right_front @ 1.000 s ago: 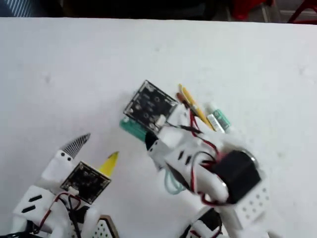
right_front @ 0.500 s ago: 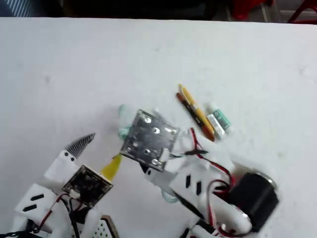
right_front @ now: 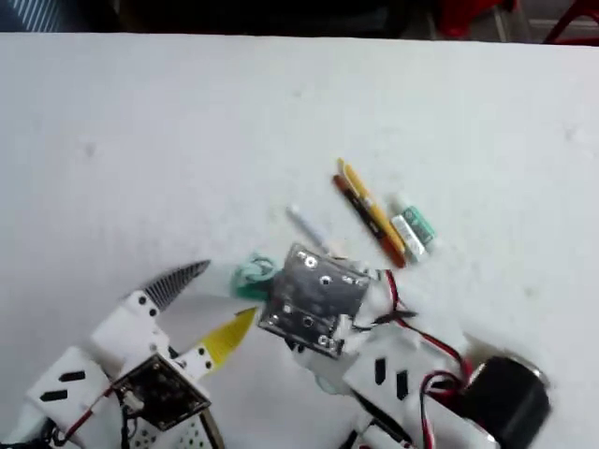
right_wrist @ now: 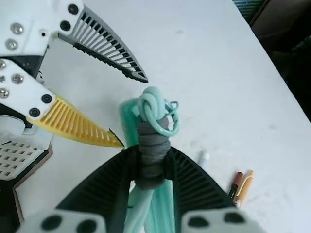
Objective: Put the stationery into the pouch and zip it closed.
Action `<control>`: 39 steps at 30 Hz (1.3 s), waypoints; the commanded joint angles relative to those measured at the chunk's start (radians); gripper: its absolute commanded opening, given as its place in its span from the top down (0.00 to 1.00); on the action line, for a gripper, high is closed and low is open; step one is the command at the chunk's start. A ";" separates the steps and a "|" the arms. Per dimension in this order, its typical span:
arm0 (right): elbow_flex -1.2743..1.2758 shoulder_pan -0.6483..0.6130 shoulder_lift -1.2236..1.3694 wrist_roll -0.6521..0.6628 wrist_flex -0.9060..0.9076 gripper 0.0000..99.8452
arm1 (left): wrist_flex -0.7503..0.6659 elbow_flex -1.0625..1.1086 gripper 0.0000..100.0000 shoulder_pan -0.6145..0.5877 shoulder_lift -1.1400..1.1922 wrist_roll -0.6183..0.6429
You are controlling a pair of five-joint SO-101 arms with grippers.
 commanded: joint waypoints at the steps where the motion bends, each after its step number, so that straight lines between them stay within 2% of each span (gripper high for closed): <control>1: 0.002 -0.005 -0.033 0.052 0.022 0.98 | -0.038 -0.002 0.72 0.081 0.015 0.048; 8: 0.035 -0.005 -0.087 0.112 0.022 0.98 | -0.083 0.049 0.72 0.110 0.013 0.049; 16: 0.031 -0.001 -0.085 0.112 0.004 0.98 | 0.011 0.055 0.72 0.288 0.013 0.049; 22: 0.031 0.002 -0.082 0.101 -0.088 0.98 | -0.011 0.084 0.72 0.199 0.012 0.043; 25: 0.032 0.002 -0.081 0.068 -0.108 0.98 | -0.124 0.206 0.75 0.114 0.012 0.048; 28: 0.032 0.002 -0.053 0.061 -0.108 0.98 | -0.213 0.307 0.78 0.087 0.008 0.049; 33: 0.026 0.002 0.008 0.061 -0.111 0.98 | -0.198 0.262 0.81 0.087 0.007 0.061; 36: 0.026 0.002 0.027 0.061 -0.140 0.98 | -0.169 0.203 0.81 0.087 0.007 0.138; 39: 0.028 0.033 0.042 0.055 -0.200 0.98 | -0.206 0.187 0.81 0.084 0.007 0.193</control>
